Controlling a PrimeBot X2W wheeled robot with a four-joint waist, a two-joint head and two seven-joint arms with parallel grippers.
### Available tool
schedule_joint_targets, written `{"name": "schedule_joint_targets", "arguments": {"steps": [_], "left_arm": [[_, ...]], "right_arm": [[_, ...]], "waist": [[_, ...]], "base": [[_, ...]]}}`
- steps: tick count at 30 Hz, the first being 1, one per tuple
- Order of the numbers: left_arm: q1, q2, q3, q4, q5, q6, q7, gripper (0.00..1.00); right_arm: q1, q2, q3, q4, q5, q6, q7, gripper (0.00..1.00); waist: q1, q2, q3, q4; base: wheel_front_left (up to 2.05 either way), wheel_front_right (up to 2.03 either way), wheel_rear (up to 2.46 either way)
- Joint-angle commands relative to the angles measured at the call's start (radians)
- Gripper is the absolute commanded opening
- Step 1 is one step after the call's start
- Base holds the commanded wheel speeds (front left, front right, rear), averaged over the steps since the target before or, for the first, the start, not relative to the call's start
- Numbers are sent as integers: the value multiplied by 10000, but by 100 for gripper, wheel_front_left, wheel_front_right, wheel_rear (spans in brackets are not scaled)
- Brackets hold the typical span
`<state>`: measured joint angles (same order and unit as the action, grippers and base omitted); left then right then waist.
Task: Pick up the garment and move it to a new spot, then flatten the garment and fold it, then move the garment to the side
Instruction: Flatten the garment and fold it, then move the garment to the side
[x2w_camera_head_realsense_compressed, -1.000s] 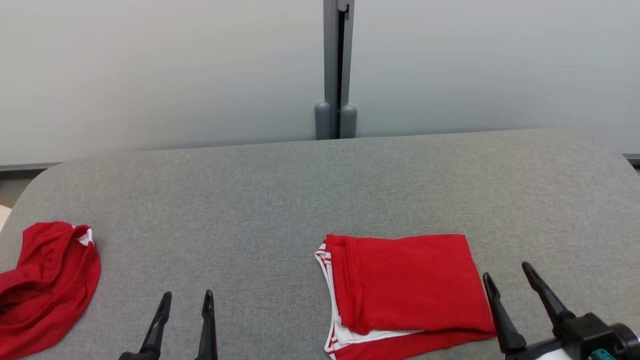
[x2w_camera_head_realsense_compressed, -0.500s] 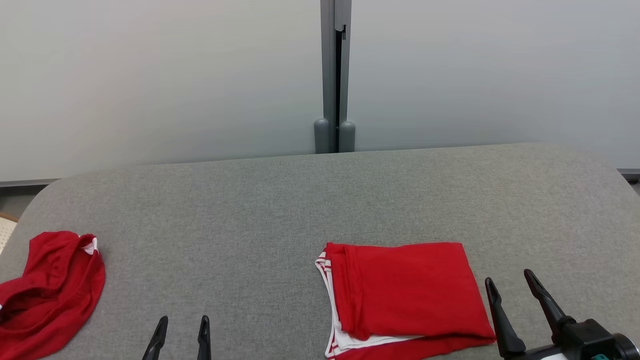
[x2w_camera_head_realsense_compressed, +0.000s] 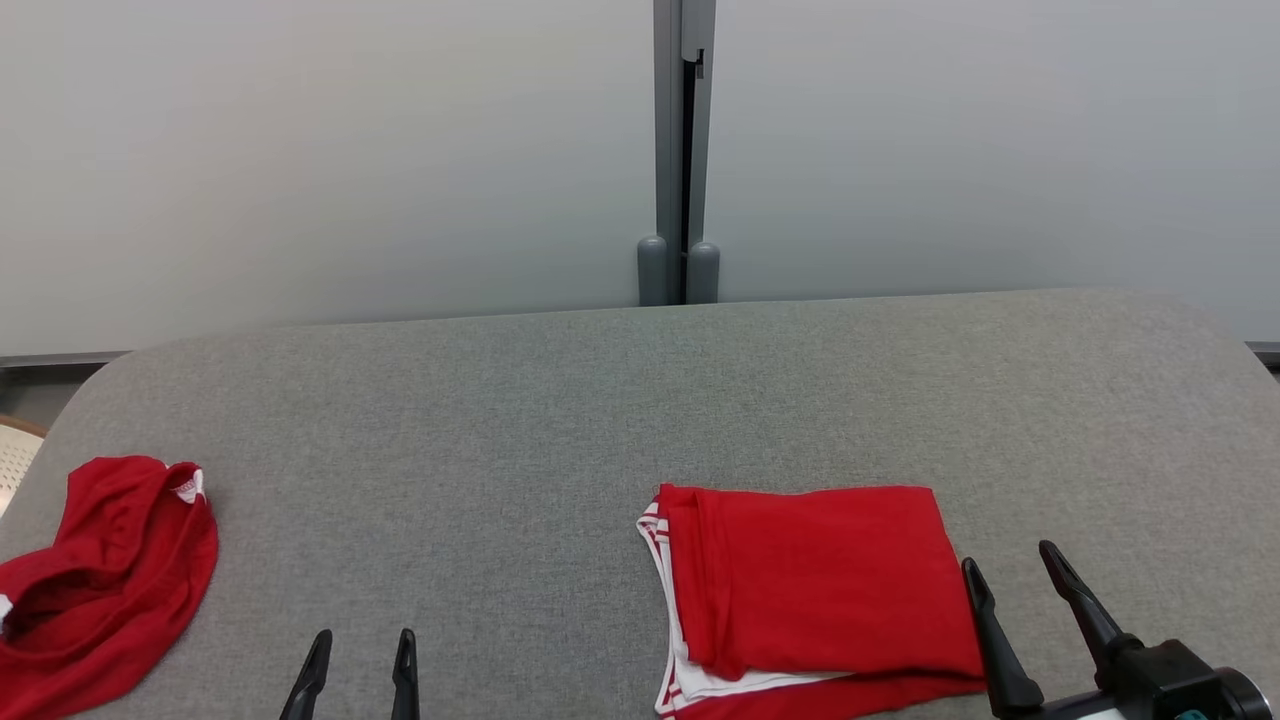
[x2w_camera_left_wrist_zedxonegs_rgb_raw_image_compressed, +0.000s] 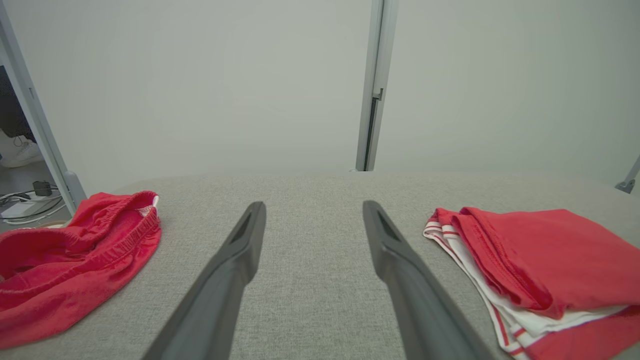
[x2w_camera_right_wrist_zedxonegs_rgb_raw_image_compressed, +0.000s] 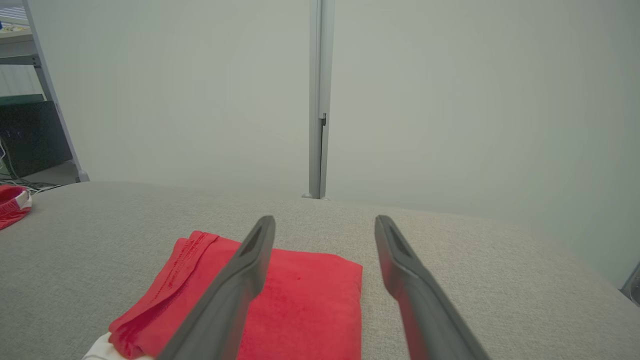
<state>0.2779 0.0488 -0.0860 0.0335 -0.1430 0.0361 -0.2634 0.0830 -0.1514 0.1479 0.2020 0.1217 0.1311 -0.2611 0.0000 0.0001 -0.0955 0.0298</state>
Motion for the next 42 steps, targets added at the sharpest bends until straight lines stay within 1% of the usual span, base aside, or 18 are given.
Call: {"name": "schedule_joint_targets", "arguments": {"steps": [1,8,11,14,17,21,24,25,27,32,37,38,39,40,41,42], "left_arm": [[-58,38,38,-39,121,37,-16,100],[-164,37,-50,60,196,7,-16,100],[-268,36,-109,155,208,-90,-16,100],[-323,37,-194,228,288,-185,-16,100],[-472,36,-311,274,372,-321,-16,100],[-597,37,-418,322,433,-412,-16,100],[-721,36,-505,330,489,-457,-16,100],[-790,37,-565,333,638,-540,-16,100],[-961,97,-753,307,985,-671,-16,100],[-1228,83,-861,305,1100,-717,-16,100],[-1431,60,-923,314,1035,-713,-16,100],[-1495,59,-928,323,1020,-722,-16,100],[-1551,53,-922,325,1002,-724,-16,100],[-1571,51,-908,322,988,-723,-16,100],[-1586,49,-900,315,979,-728,-16,100],[-1616,47,-880,290,970,-731,-16,100]], "right_arm": [[93,-39,14,-31,12,-8,-57,100],[168,-129,164,155,169,-8,-56,100],[-73,-258,373,796,652,-8,-55,100],[-592,-543,752,1575,1558,-8,-55,100],[-1161,-938,1267,2479,2953,-6,143,100],[-1879,-1733,2029,3027,4981,-6,1114,100],[-2304,-2406,2498,3142,6089,-4,1759,100],[-2453,-2598,2606,3176,6375,-4,1935,100],[-2673,-2908,2894,3247,6814,-4,2307,100],[-3093,-3401,3528,3555,7420,-4,2982,100],[-3414,-3414,4070,3879,7805,-4,3151,100],[-3468,-3408,4204,3927,7886,-4,3224,92],[-3519,-3394,4336,3985,7993,-4,3293,46],[-3579,-3387,4452,4016,8050,-4,3324,27],[-3647,-3409,4561,4034,8121,-4,3319,0],[-3750,-3453,4689,4018,8157,-8,3292,0]], "waist": [[0,-1,1,7],[0,-1,96,160],[0,-1,227,240],[0,-1,394,311],[0,-1,557,386],[0,-1,807,507],[0,-1,1049,617],[0,-1,1168,650],[0,-1,1346,736],[0,-1,1680,957],[0,-1,1964,1116],[0,-1,2019,1144],[0,-1,2081,1169],[0,-1,2143,1190],[0,-1,2210,1203],[0,-1,2287,1205]], "base": [[0,0,0],[0,0,0],[0,0,0],[0,0,0],[0,0,0],[0,0,0],[0,0,0],[0,0,0],[0,0,0],[0,0,0],[0,0,0],[0,0,0],[0,0,0],[0,0,0],[0,0,0],[0,0,0]]}}
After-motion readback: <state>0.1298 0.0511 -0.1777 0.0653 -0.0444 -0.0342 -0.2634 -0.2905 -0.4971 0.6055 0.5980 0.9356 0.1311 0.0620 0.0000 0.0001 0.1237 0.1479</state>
